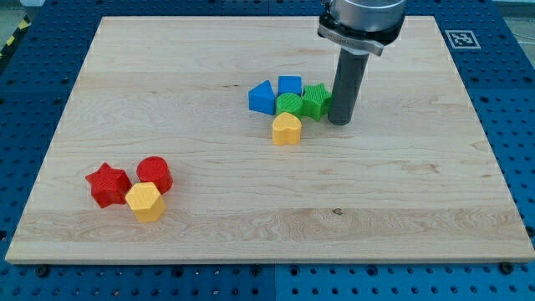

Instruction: Move your arm to the right of the green star

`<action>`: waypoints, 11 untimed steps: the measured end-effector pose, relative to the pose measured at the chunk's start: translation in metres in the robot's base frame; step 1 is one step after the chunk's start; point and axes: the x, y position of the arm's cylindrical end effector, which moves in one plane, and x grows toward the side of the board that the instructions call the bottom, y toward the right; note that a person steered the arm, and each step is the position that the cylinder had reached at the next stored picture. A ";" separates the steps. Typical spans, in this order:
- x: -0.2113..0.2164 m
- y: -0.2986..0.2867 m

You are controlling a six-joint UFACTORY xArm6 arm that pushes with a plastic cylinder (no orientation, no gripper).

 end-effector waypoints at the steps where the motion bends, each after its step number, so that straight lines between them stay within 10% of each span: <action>1: -0.004 0.003; 11: 0.003 0.004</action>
